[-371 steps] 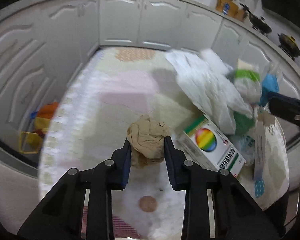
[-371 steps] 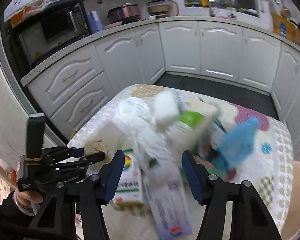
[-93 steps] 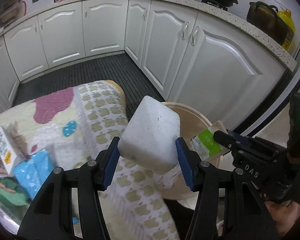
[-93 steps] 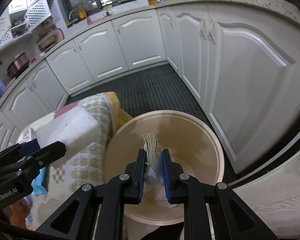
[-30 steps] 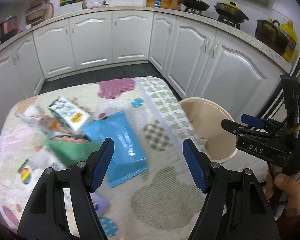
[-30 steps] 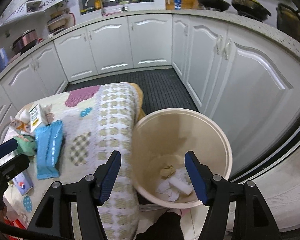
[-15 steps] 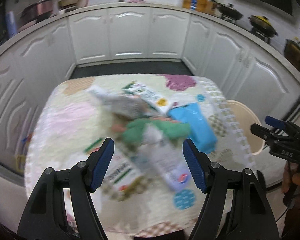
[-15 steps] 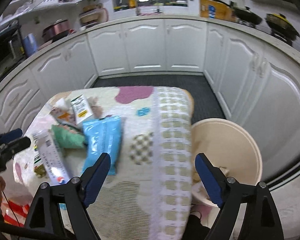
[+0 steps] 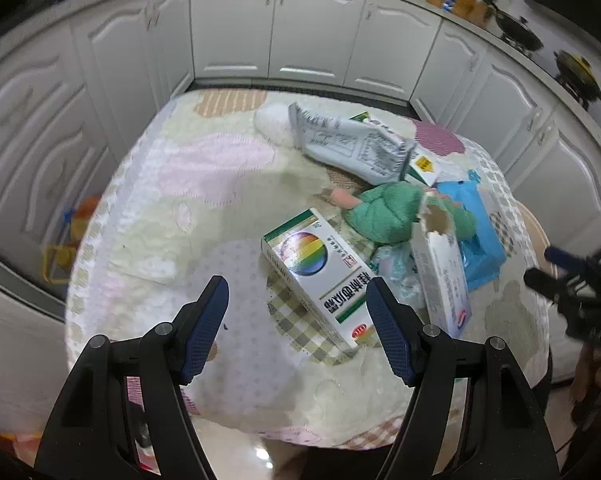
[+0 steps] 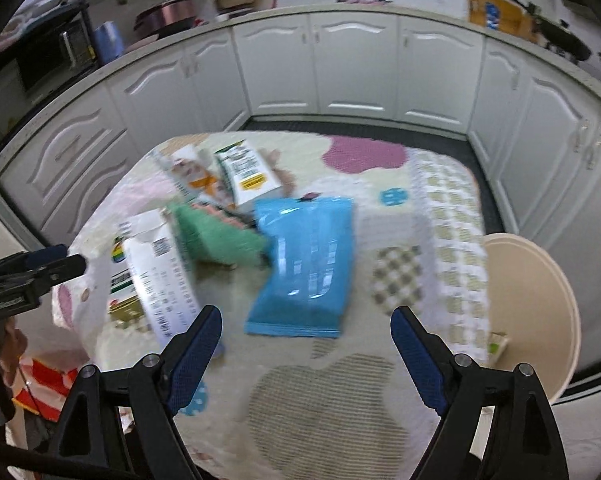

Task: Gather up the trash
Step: 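Move both grippers back over the table toward the medicine boxes, then grasp the rainbow-logo medicine box with the left gripper while the right gripper grasps the white medicine box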

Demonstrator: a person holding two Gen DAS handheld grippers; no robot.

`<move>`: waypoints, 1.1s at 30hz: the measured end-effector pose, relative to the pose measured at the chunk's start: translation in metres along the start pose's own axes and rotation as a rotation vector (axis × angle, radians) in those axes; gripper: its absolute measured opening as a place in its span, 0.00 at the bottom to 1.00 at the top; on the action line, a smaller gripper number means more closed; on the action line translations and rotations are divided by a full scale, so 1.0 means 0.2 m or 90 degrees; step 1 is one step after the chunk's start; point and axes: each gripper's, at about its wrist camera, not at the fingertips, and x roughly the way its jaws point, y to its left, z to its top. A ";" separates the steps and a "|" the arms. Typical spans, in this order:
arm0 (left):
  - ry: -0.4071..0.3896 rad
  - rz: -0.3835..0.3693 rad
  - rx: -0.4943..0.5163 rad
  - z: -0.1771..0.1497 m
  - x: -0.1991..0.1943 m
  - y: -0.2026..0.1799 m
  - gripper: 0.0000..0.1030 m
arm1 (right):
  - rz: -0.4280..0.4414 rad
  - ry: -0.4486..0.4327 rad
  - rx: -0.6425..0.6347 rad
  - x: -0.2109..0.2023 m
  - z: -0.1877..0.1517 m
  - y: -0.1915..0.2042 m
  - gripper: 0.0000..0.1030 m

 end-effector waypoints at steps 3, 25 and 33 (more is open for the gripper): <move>0.006 -0.007 -0.028 0.03 0.07 0.00 0.68 | -0.001 0.006 -0.007 0.02 -0.01 0.04 0.82; 0.061 0.019 -0.013 0.03 0.24 0.08 0.59 | 0.115 0.045 -0.071 0.26 -0.02 0.33 0.82; 0.062 0.040 -0.015 0.01 0.30 0.06 0.61 | 0.130 0.042 -0.066 0.27 -0.02 0.33 0.47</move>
